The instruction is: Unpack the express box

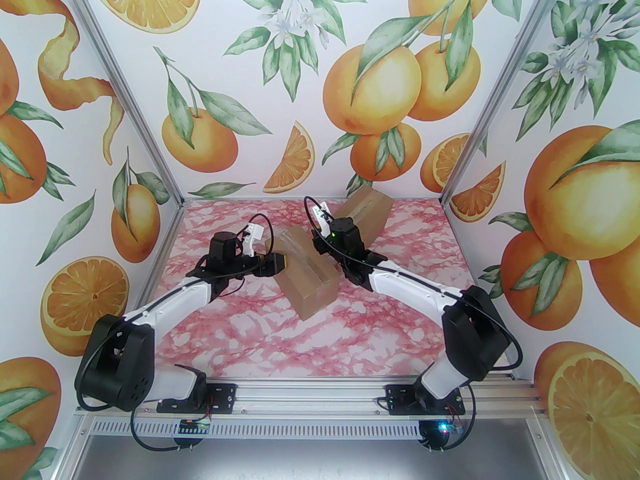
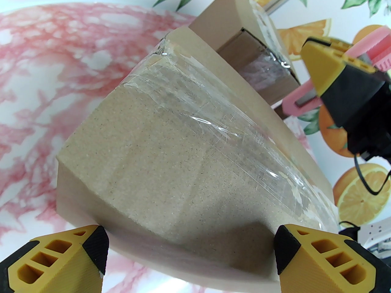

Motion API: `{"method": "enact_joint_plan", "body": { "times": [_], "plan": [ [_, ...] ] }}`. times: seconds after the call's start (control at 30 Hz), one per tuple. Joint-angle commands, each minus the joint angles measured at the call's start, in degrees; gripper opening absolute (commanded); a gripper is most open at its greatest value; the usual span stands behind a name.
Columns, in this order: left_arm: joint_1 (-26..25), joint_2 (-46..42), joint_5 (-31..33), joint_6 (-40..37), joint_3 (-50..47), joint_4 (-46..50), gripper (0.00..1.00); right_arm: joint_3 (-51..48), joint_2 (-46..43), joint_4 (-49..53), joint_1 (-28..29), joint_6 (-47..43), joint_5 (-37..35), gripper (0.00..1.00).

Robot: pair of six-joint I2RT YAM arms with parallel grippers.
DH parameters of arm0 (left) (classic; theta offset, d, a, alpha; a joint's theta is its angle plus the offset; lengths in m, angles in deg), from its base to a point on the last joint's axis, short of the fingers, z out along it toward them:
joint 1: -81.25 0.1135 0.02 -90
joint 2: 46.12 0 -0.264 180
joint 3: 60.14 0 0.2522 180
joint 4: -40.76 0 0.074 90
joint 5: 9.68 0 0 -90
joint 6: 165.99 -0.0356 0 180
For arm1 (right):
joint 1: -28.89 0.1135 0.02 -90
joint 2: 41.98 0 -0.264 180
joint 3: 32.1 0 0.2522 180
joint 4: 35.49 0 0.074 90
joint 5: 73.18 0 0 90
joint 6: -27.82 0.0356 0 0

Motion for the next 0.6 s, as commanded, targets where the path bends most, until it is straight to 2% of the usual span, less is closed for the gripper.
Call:
{"method": "enact_joint_plan", "body": {
  "times": [0.0,0.23,0.33,0.47,0.57],
  "plan": [
    [-0.1,2.7,-1.0,-2.1,4.1,-0.9,0.93,0.7,2.1,2.1,0.1,4.0,2.8,0.0],
    [2.5,10.4,-3.7,-6.1,12.9,1.4,0.92,5.1,5.4,4.2,0.9,7.2,1.8,0.0],
    [4.2,13.0,-5.6,-8.5,17.2,4.2,0.91,7.9,6.4,7.2,1.5,7.3,-2.4,0.0],
    [4.9,11.0,-6.2,-13.8,18.1,7.5,0.92,8.9,5.7,8.1,1.5,8.1,-11.4,0.0],
    [4.8,5.5,-5.3,-19.8,14.4,7.8,0.99,10.1,5.2,7.9,1.3,7.5,-13.5,0.0]
  ]
}}
